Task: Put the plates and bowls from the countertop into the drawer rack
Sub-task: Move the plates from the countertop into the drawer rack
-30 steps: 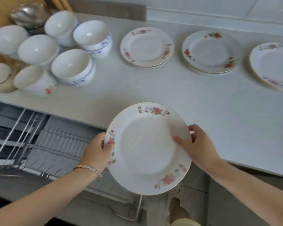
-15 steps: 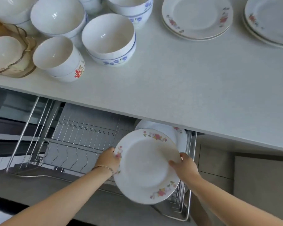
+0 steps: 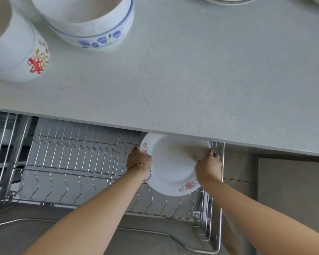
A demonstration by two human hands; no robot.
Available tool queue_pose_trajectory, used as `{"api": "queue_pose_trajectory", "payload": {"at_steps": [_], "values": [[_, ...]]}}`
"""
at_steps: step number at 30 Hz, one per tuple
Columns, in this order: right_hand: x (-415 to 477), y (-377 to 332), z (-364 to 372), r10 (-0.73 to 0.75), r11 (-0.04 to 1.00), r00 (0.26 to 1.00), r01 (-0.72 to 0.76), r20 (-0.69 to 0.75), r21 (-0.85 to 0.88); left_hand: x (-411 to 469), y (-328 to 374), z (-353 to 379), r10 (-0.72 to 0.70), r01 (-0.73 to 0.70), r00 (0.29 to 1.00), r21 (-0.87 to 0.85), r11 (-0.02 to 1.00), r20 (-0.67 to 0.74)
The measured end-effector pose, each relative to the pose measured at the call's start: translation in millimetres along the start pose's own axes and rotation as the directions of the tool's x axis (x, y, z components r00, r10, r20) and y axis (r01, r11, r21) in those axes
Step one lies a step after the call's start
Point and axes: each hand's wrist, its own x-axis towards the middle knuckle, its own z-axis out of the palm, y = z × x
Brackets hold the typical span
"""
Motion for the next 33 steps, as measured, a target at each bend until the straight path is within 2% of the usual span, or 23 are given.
{"api": "queue_pose_trajectory", "payload": {"at_steps": [3,8,12,15,20,23,26,29,33], "values": [[-3,-3,2,0.013,1.000,1.000,-0.013,-0.009,0.015,0,-2,2,-0.009,0.011,1.000,-0.086,0.996,0.025],[-4,4,4,-0.054,0.996,0.998,0.057,-0.044,0.063,-6,-15,12,0.034,-0.018,0.998,-0.326,0.945,0.045],[-9,7,4,0.002,0.980,1.000,0.000,-0.009,0.199,-15,-26,16,0.020,0.029,0.993,-0.406,0.913,0.115],[-14,9,10,0.045,0.954,0.999,-0.044,0.003,0.297,-21,-25,18,-0.044,0.164,0.968,-0.494,0.854,0.246],[-12,18,8,0.058,0.899,0.998,-0.061,0.020,0.433,-6,-27,30,-0.062,0.198,0.960,-0.504,0.841,0.274],[-15,26,2,-0.016,0.923,0.997,-0.014,0.075,0.385,-20,-25,24,-0.066,0.153,0.972,-0.395,0.906,0.226],[-25,31,-9,-0.087,0.976,0.975,0.041,0.204,0.216,-47,-21,14,-0.045,0.052,0.991,-0.048,0.997,0.125],[-38,36,-36,-0.177,0.984,0.935,0.168,0.307,0.056,-84,-10,5,0.076,-0.117,0.975,0.192,0.974,0.209],[-53,54,-99,-0.332,0.898,0.857,0.415,0.393,-0.147,-140,30,-5,0.238,-0.327,0.917,0.261,0.908,0.320]]}}
